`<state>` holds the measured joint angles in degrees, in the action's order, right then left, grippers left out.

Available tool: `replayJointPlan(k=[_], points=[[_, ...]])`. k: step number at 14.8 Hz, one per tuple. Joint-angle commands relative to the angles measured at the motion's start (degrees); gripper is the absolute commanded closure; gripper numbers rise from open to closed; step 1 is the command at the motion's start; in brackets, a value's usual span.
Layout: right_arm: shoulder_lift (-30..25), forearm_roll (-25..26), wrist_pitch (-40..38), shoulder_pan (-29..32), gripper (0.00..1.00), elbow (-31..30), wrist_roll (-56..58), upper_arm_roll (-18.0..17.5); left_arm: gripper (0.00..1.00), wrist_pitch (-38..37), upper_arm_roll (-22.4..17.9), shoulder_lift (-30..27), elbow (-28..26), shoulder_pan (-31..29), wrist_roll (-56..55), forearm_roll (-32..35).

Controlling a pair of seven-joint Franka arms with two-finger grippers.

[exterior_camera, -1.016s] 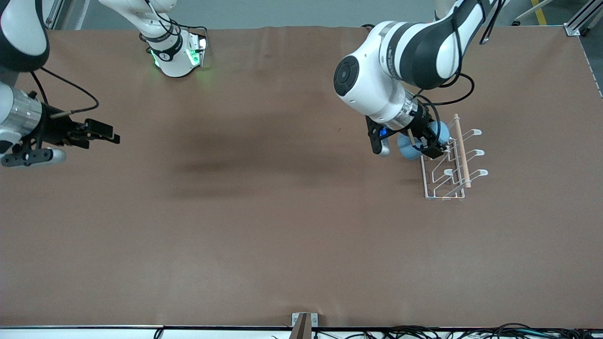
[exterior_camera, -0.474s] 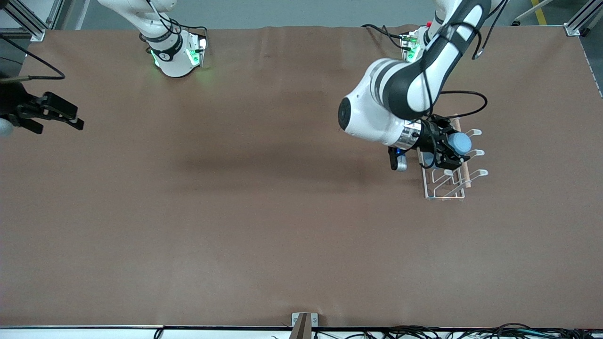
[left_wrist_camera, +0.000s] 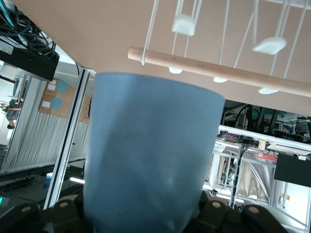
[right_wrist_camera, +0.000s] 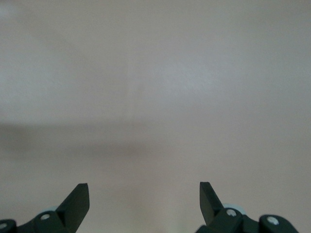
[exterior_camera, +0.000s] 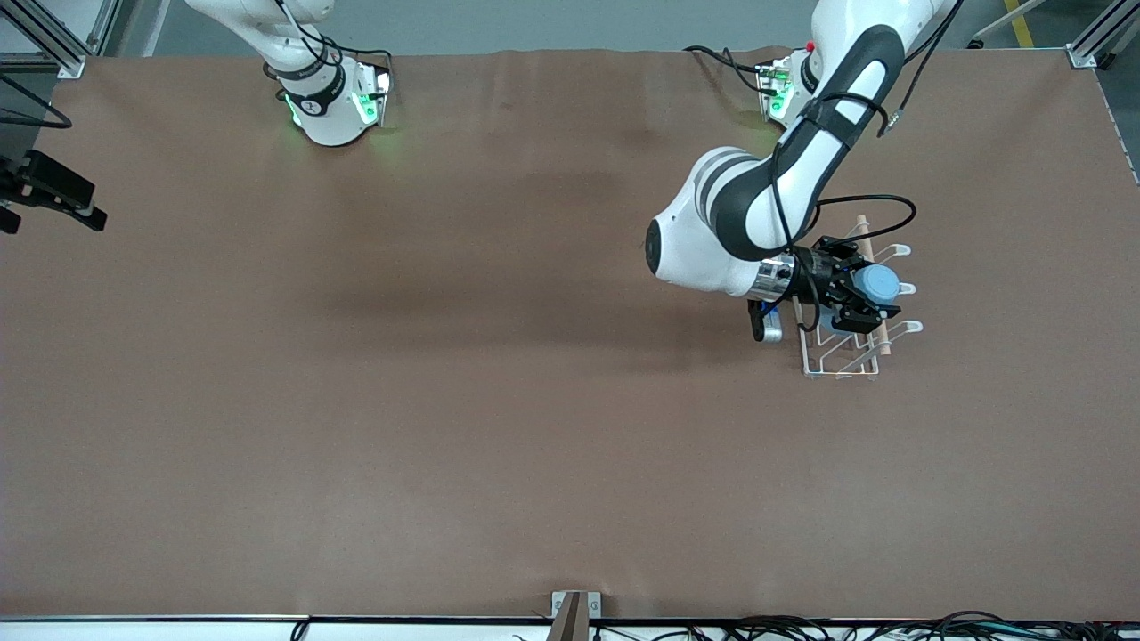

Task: Hang cup on cup holder
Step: 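Move the cup with the left gripper onto a rack hook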

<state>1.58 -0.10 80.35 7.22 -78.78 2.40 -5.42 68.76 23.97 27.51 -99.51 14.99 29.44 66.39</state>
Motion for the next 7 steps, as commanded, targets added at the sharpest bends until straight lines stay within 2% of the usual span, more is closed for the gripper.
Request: replayJointPlan(k=[1,3,7], points=[[-2.01,1.33,-2.65,-0.62,0.00,-0.58,-1.52,0.40,0.51,-0.91,0.37,0.88,-0.51,-1.28,-0.43,2.34],[-2.45,0.71,-2.56,-1.50,0.00,-1.20,-1.43,2.68,0.51,-0.82,0.46,2.37,-0.25,-1.98,-0.87,2.61],[-3.42,0.19,-1.86,-2.30,0.00,-3.40,-1.52,3.22,0.50,-0.64,0.46,4.75,-0.16,-2.16,-2.81,2.61]])
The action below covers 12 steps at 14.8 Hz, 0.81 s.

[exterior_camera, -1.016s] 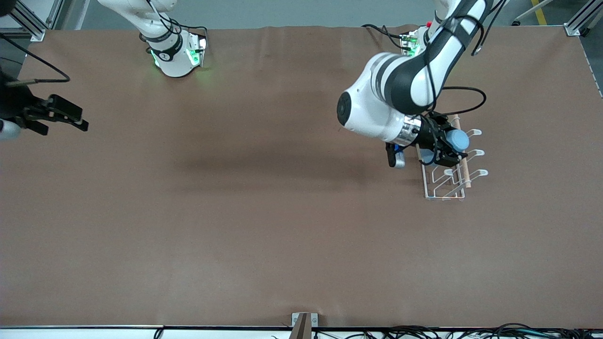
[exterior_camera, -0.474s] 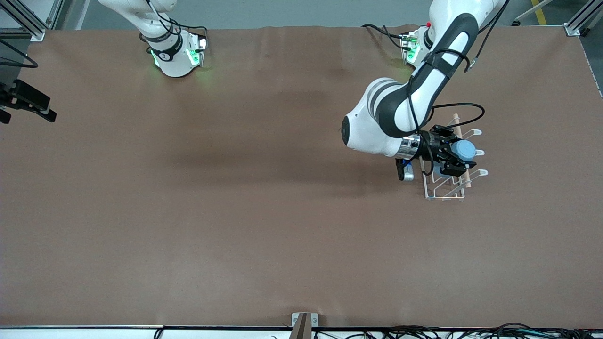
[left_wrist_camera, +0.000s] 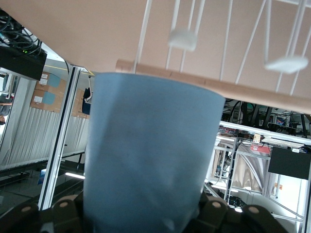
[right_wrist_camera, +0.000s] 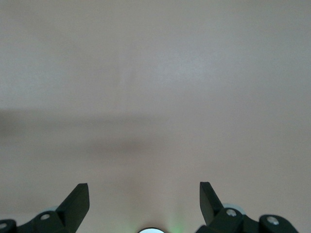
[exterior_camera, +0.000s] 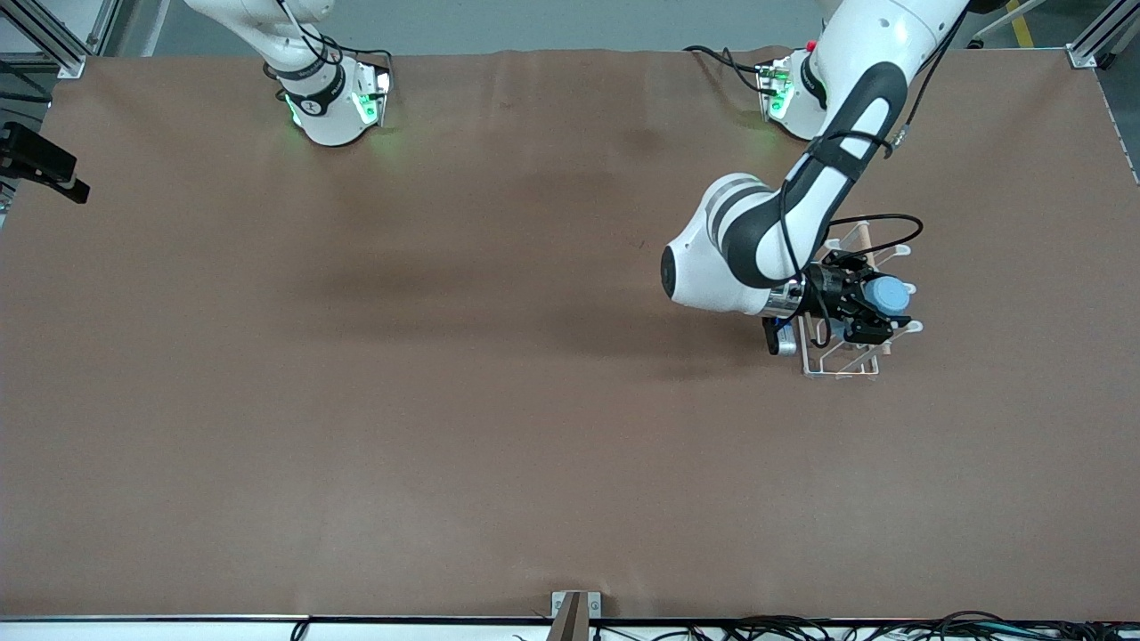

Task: Hang cup on cup holder
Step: 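Move the cup with the left gripper onto a rack hook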

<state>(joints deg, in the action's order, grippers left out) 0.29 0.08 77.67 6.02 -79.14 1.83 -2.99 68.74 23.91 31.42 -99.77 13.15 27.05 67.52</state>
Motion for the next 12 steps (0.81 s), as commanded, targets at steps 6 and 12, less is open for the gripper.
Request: replayJointPlan(k=[6,12], points=[[-1.87,-3.06,2.75,0.30,0.00,-4.09,-1.04,2.20,0.49,-0.10,0.61,2.95,0.10,-0.58,-0.42,1.48],[-1.78,-2.55,3.11,-0.05,0.00,-3.83,-0.86,2.29,0.44,1.13,0.61,4.97,1.24,-1.73,-1.21,2.01]])
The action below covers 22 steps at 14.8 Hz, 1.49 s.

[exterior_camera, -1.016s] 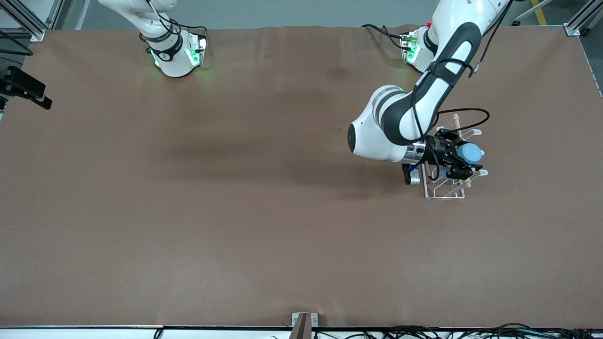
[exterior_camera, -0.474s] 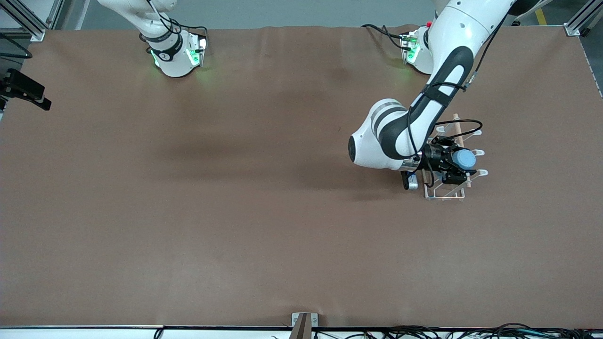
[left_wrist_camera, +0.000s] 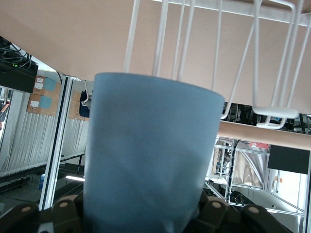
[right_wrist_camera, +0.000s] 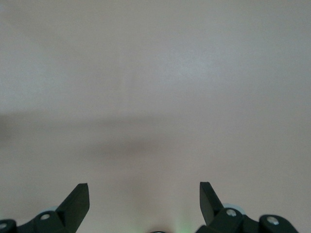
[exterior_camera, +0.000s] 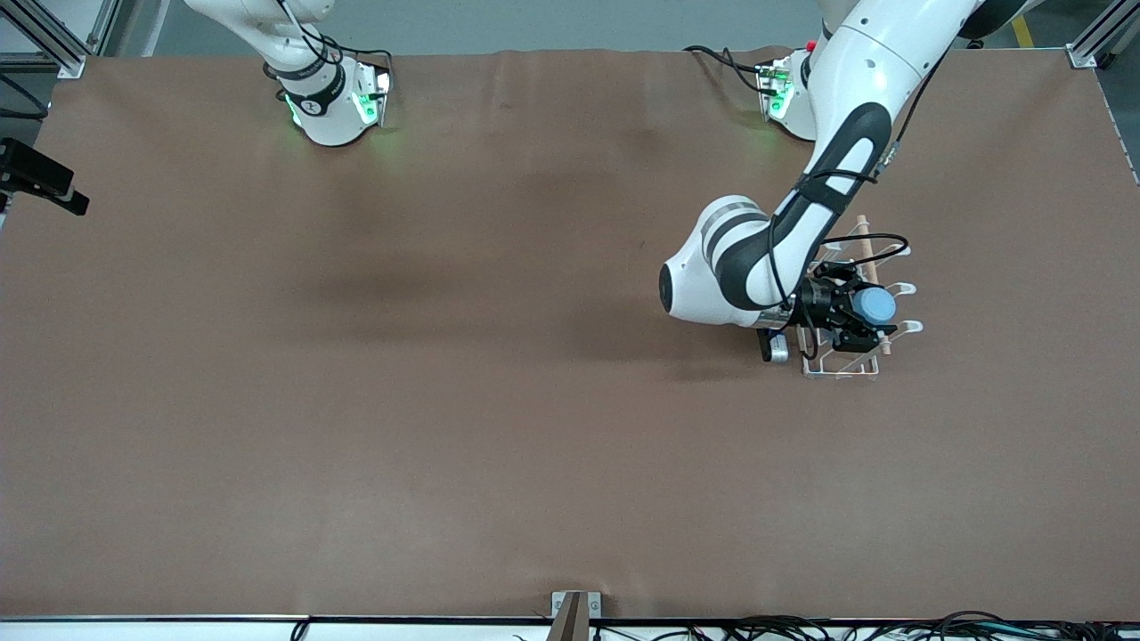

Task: Hang cup on cup holder
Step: 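Move the cup with the left gripper onto a rack hook, then open the left gripper to release the cup on the hook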

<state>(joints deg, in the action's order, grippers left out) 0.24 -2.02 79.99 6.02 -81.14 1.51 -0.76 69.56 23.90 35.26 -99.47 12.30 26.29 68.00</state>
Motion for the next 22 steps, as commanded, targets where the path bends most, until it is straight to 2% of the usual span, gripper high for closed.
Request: replayJointPlan(k=[1,2,3,4,10,12,17,22], points=[[-1.74,-0.35,0.70,-0.13,0.00,-1.74,-0.54,0.06,0.43,0.48,0.62,1.22,1.03,-0.87,-0.63,1.61],[-1.74,-0.35,0.61,-0.13,0.00,-1.74,-0.54,0.15,0.38,0.83,0.62,1.48,1.12,-0.87,-0.72,1.61],[-1.65,-0.61,0.61,-0.13,0.00,-1.74,-0.54,0.24,0.26,1.01,0.62,1.48,1.20,-0.87,-1.07,1.61],[-1.56,-0.96,0.70,-0.13,0.00,-1.66,-0.63,0.24,0.00,1.01,0.62,1.57,1.20,-0.87,-1.77,1.61],[-1.56,-0.79,0.52,0.31,0.00,-0.69,-0.63,0.32,0.00,0.92,0.97,0.78,1.29,-1.05,-3.09,0.82],[-1.56,-0.70,0.61,0.48,0.00,0.45,-0.54,0.41,0.00,0.57,1.24,-1.06,3.39,-0.52,-3.27,-2.32],[-1.21,-1.05,0.08,0.31,0.00,0.37,-0.19,1.03,0.00,0.40,0.54,-4.49,19.98,-1.40,-4.31,-21.21],[-1.21,-1.14,0.70,0.22,0.00,0.45,-0.36,0.85,0.00,0.57,1.24,-7.56,30.81,-4.39,-21.87,-31.68]])
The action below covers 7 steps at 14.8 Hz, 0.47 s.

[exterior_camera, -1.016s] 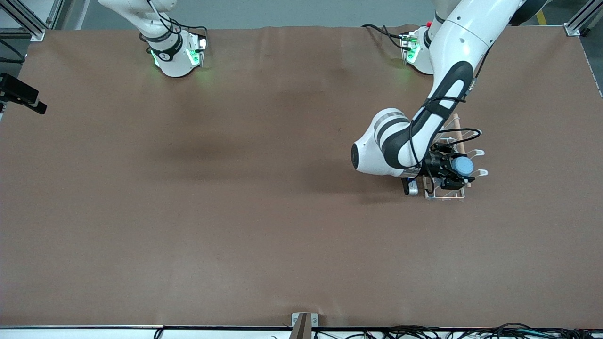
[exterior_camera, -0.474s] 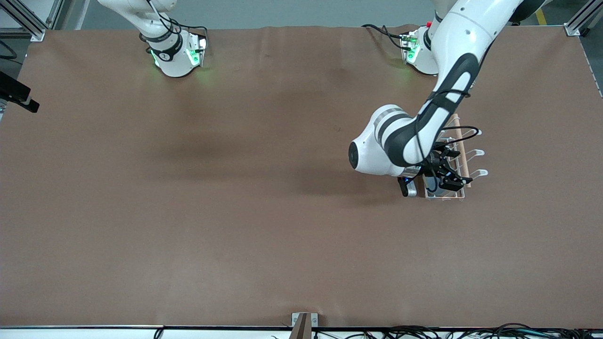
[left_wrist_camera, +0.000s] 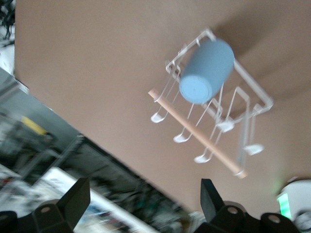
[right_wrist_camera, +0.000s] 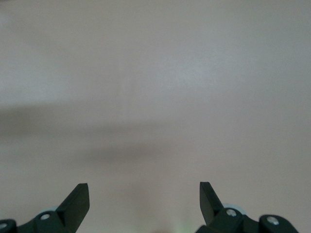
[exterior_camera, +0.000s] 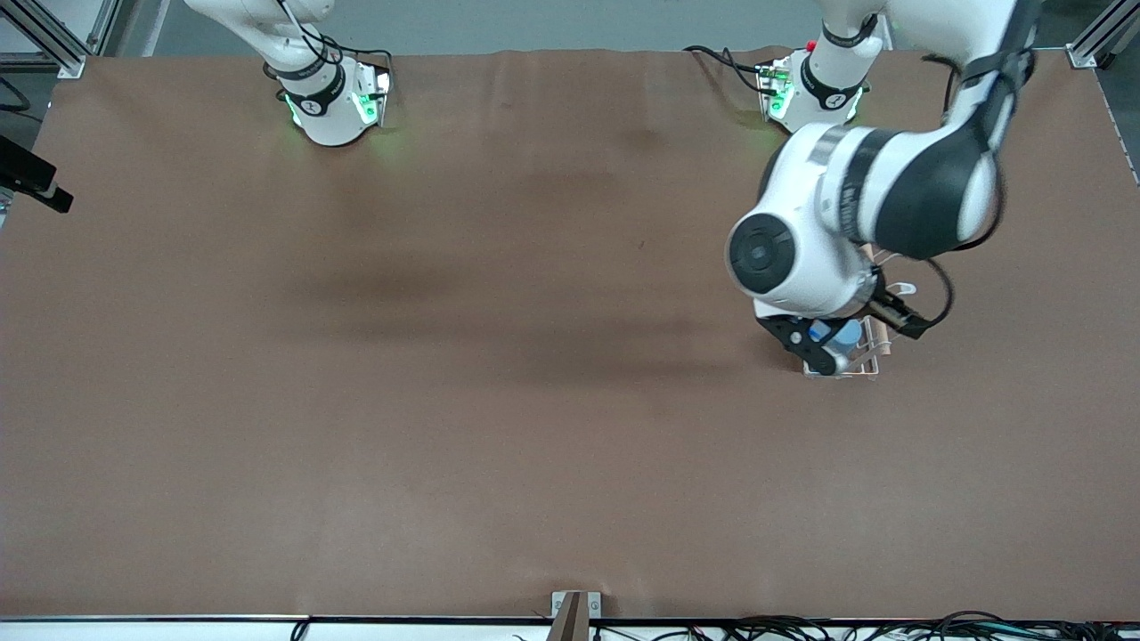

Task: Hang cup on cup holder
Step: 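Open the left gripper to release the cup on the hook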

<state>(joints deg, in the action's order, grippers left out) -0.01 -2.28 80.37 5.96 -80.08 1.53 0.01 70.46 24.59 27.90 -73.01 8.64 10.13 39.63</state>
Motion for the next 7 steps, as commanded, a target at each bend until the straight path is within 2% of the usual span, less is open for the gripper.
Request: replayJointPlan(k=[1,4,7], points=[[-0.96,-0.88,0.31,0.46,0.00,-0.69,-0.39,0.08,0.00,0.37,0.63,-1.52,4.80,-1.08,-7.13,-3.94],[-0.87,-0.88,0.49,0.46,0.00,-0.78,-0.39,0.08,0.00,4.59,0.55,-5.91,4.89,-3.00,-9.16,-6.30],[-0.96,-0.79,0.49,0.63,0.00,-0.78,-0.39,0.25,0.00,9.50,0.55,-9.52,4.89,-8.01,-9.16,-13.67]])
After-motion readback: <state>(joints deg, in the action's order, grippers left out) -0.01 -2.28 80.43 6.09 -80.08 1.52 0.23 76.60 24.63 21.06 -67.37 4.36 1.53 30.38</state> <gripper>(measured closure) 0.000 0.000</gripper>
